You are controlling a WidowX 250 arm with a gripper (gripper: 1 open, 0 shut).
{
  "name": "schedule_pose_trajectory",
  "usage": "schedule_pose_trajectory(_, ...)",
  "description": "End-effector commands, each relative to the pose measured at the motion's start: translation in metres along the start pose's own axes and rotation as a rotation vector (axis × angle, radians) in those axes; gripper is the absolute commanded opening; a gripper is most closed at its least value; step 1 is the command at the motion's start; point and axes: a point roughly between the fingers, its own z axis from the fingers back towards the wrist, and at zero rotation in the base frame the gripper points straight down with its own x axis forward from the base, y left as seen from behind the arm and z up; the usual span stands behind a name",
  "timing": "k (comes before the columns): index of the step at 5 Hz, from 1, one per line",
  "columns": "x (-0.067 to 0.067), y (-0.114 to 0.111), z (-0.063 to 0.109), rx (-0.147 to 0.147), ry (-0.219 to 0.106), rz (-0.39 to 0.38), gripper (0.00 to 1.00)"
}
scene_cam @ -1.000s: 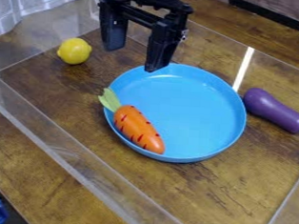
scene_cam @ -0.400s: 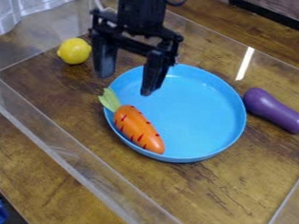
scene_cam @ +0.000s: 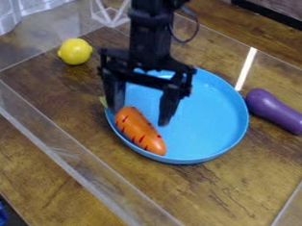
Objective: Remove the carrot from the blue tray and put it on the table
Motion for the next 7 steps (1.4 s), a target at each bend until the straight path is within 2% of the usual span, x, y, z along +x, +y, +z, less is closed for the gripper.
schedule_pose_trajectory(1,0.005,-0.007,-0.004,-0.029,-0.05,0.019,0.0)
schedule_pose_trajectory(2,0.018,-0.004,0.009,-0.043,-0.062,0.101,0.0)
schedule_pose_trajectory(3,0.035,0.004,0.021,-0.045,-0.055,0.067,0.0)
schedule_pose_trajectory(4,0.055,0.012,0.036,-0.056,-0.061,0.131,0.0)
schedule_pose_trajectory(5,0.066,0.01,0.048,-0.056,-0.057,0.125,0.0)
schedule_pose_trajectory(6,0.072,0.006,0.054,-0.049,-0.053,0.104,0.0)
schedule_pose_trajectory(7,0.074,0.008,0.042,-0.031,-0.051,0.154,0.0)
